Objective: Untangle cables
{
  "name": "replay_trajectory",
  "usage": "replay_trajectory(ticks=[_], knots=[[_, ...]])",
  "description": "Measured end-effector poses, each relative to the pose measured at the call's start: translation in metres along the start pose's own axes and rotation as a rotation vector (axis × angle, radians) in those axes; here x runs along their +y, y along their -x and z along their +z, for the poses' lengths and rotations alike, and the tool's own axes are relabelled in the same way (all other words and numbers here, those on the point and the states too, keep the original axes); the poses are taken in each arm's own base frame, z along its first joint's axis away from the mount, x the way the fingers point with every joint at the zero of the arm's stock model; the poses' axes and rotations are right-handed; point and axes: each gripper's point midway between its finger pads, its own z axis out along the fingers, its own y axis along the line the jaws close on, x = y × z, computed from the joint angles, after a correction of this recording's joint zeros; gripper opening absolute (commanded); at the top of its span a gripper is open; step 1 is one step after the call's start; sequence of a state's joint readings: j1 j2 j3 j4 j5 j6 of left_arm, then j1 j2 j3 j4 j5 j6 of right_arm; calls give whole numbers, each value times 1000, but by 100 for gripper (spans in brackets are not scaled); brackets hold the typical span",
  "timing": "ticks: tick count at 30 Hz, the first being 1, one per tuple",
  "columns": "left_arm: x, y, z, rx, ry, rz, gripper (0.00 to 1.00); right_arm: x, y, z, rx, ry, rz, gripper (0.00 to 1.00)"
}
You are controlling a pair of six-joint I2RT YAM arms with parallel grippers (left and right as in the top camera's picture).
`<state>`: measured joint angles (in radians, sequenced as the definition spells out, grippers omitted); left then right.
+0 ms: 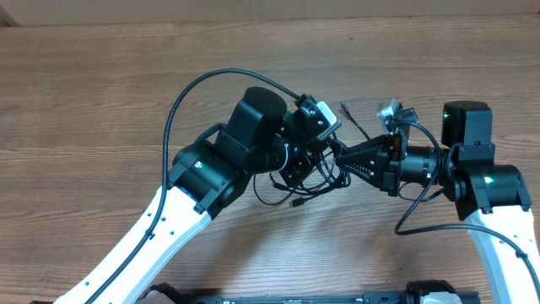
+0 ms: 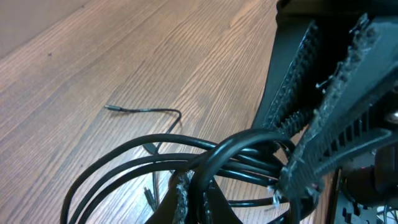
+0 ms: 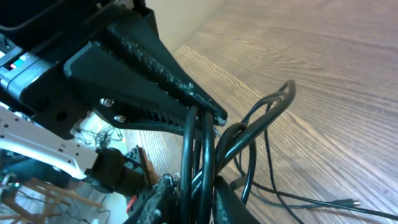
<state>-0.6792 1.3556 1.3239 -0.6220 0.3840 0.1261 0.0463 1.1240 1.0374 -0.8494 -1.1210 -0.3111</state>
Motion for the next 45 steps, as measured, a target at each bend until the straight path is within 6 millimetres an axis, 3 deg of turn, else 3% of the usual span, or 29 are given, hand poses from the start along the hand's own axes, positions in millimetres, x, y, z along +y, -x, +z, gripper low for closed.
replay_trajectory(ticks=[7,11,17,18,20,21,22,23,25,28,37,38,39,40,45], knots=[[0,-3,0,11,-1,-4,4,0,0,0,0,-2,-2,12],[0,-3,0,12,-2,-5,4,-1,0,0,0,-3,-1,4],[0,-3,0,13,-2,-5,4,-1,0,0,0,-4,0,4],[0,-3,0,13,-2,-5,7,-1,0,0,0,-4,0,4],[0,-3,0,13,-2,-6,25,-1,0,0,-1,-4,-1,4],[0,-3,0,12,-2,-13,39,-1,1,0,-2,-5,-3,4],[0,-3,0,12,-1,-7,69,-1,1,0,-3,-5,-5,4],[-1,-3,0,12,-3,-15,74,-1,1,0,-3,-6,-7,4],[-1,-3,0,12,-6,-20,75,-2,1,0,-3,-10,-7,4],[-2,-3,-1,9,-21,-31,88,-8,3,-1,-5,-42,11,4],[-19,-12,-2,49,-107,-126,86,-26,16,-2,-46,-136,89,4],[-21,-12,-2,48,-119,-137,87,-27,19,-3,-54,-141,97,4],[-23,-11,-3,48,-130,-151,96,-28,21,-3,-60,-144,103,4],[-26,-10,-3,47,-147,-179,100,-29,24,-3,-73,-150,121,4],[-25,-2,-2,26,-141,-341,100,-31,33,-4,-106,-153,166,4]])
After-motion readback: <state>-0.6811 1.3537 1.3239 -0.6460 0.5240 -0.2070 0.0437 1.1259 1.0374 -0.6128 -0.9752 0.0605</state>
